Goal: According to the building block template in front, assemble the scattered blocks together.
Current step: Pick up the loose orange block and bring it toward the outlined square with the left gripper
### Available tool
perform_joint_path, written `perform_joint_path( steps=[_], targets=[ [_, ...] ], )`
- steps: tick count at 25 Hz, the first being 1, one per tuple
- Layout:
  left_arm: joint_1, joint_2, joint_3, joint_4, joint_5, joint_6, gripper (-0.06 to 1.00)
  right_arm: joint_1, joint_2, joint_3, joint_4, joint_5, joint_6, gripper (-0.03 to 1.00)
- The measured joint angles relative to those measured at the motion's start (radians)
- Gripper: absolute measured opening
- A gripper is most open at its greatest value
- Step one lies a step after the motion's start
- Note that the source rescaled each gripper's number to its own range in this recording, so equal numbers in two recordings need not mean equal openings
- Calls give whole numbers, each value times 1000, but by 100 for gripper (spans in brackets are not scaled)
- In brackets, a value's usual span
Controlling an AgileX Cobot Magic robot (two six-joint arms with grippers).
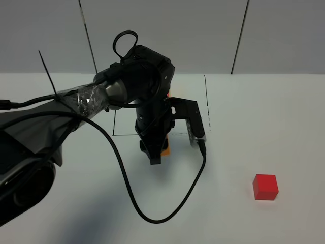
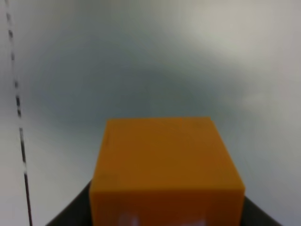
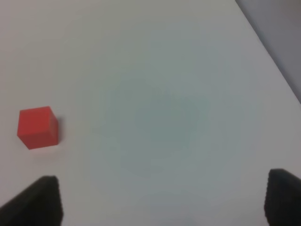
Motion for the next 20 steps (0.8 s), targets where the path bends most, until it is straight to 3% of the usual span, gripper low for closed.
perform_joint_path(
  steps=[4,20],
  targets=[
    [-8,54,-62,-28,0,22,0,0,0,0,0,0,0,73],
    [-16,105,-70,-28,0,31,0,0,0,0,0,0,0,73]
  ],
)
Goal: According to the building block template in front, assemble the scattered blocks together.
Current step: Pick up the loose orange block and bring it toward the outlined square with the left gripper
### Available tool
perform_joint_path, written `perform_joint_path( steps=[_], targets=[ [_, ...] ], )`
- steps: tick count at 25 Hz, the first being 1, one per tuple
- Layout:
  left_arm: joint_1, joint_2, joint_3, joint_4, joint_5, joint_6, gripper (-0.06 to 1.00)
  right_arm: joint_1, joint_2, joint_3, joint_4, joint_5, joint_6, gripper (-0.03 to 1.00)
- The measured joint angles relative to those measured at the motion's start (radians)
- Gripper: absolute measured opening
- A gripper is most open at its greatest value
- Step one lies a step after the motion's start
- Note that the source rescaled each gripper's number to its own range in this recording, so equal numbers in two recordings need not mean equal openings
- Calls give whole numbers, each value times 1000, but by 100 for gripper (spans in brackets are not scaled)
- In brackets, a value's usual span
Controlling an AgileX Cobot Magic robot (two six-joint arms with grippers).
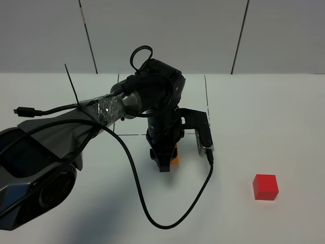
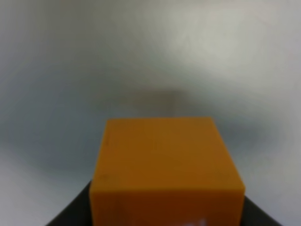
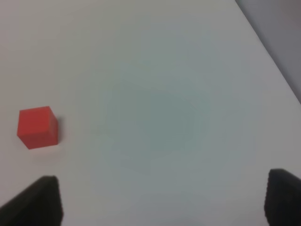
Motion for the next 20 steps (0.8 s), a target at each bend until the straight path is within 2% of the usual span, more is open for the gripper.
perform_joint_path(
  steps=[16,20],
  targets=[
    [0,57,0,3,0,2,0,0,0,0,0,0,0,73],
    [-1,58,0,26,0,4,0,0,0,0,0,0,0,73]
  ],
)
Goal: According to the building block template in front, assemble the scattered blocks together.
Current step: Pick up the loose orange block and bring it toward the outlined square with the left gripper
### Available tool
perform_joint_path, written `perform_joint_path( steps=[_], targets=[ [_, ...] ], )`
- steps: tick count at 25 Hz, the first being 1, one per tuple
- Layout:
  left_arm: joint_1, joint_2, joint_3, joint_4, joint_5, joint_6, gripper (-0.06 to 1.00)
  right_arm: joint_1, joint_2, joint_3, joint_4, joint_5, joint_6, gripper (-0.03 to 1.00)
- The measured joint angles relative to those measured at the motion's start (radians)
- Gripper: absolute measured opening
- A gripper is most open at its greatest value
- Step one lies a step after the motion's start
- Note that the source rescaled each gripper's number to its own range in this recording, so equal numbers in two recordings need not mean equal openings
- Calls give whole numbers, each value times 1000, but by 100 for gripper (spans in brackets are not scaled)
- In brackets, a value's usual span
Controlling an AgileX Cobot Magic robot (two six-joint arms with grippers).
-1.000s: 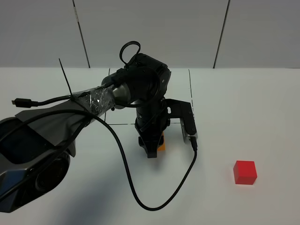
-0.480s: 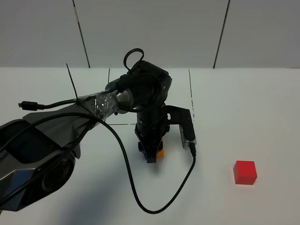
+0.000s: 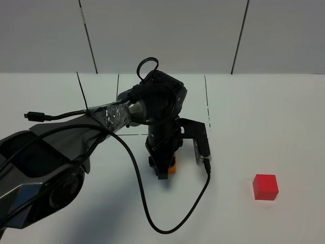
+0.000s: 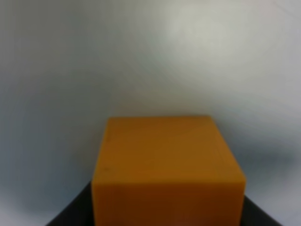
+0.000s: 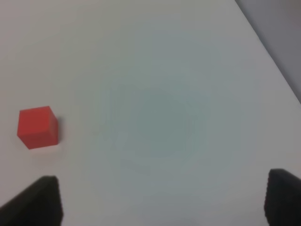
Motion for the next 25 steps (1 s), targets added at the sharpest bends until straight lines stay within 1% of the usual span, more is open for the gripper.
perform_joint_path(
  steps=[16,17,18,19,21,24,25],
  targets=[
    [-1,0,0,9,0,0,0,0,0,0,0,0,1,73],
    [-1,0,0,9,0,0,0,0,0,0,0,0,1,73],
    [-1,0,0,9,0,-1,3,0,0,0,0,0,1,73],
    [-1,0,0,9,0,-8,10,0,0,0,0,0,1,73],
    [-1,0,0,9,0,-38,31,0,0,0,0,0,1,73],
    [-1,-5,0,9,0,-79,72,0,0,0,0,0,1,73],
    [-1,-12,0,9,0,-88,82,0,0,0,0,0,1,73]
  ],
)
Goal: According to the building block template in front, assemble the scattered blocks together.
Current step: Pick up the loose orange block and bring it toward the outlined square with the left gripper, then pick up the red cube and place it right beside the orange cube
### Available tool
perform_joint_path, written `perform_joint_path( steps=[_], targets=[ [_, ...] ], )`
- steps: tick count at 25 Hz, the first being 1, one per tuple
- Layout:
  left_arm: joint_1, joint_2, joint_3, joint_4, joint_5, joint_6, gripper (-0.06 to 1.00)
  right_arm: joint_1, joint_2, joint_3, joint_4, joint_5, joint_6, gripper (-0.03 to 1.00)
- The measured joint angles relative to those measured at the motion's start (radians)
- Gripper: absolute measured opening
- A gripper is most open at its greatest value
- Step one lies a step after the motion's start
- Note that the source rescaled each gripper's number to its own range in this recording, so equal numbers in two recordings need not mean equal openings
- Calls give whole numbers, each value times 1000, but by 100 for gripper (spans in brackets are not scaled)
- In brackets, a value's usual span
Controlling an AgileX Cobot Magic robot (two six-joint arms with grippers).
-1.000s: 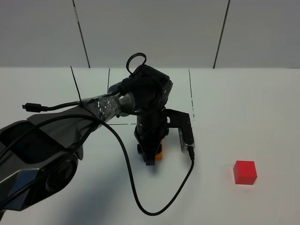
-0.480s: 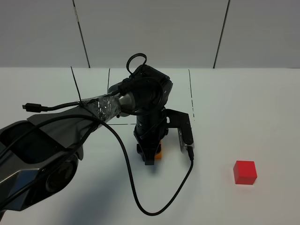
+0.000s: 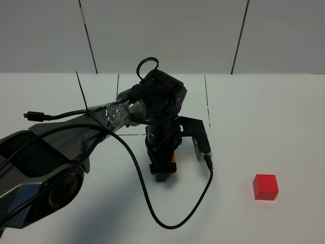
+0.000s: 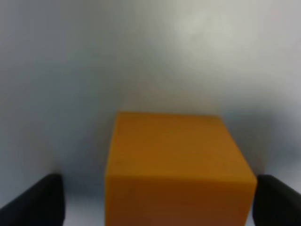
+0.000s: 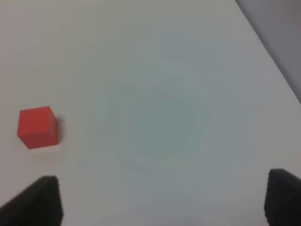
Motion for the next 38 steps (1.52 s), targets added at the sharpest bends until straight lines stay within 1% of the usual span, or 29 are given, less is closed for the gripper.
perform_joint_path(
  steps=[1,2,4,6,8,9,13,16,18,21,22,25,27,29,31,33,35,38],
  targets=[
    [0,-11,0,0,0,-7,91,0,0,0,0,0,0,73],
    [0,-23,0,0,0,-13,96,0,0,0,0,0,0,73],
    [0,-59,0,-19,0,-37,100,0,0,0,0,0,0,73],
    [0,-104,0,-47,0,-85,100,0,0,0,0,0,0,73],
    [0,-147,0,-77,1,-167,98,0,0,0,0,0,0,73],
    [0,-171,0,-80,1,-197,97,0,0,0,0,0,0,73],
    [22,-244,0,-18,1,-299,96,0,0,0,0,0,0,73],
    [92,-290,14,18,2,-362,94,0,0,0,0,0,0,73],
    [165,-320,27,25,2,-406,94,0,0,0,0,0,0,73],
    [288,-384,75,-4,3,-470,92,0,0,0,0,0,0,73],
    [341,-420,101,-24,3,-483,91,0,0,0,0,0,0,73],
    [459,-535,204,-97,3,-495,90,0,0,0,0,0,0,73],
    [513,-626,297,-136,3,-497,90,0,0,0,0,0,0,73],
    [558,-733,407,-151,-3,-499,90,0,0,0,0,0,0,73],
    [584,-867,539,-152,-26,-508,89,0,0,0,0,0,0,73],
    [600,-1004,658,-128,-70,-530,89,0,0,0,0,0,0,73],
    [601,-1162,772,-87,-94,-569,89,0,0,0,0,0,0,73],
    [601,-1373,900,-36,-93,-663,89,0,0,0,0,0,0,73]
  ],
)
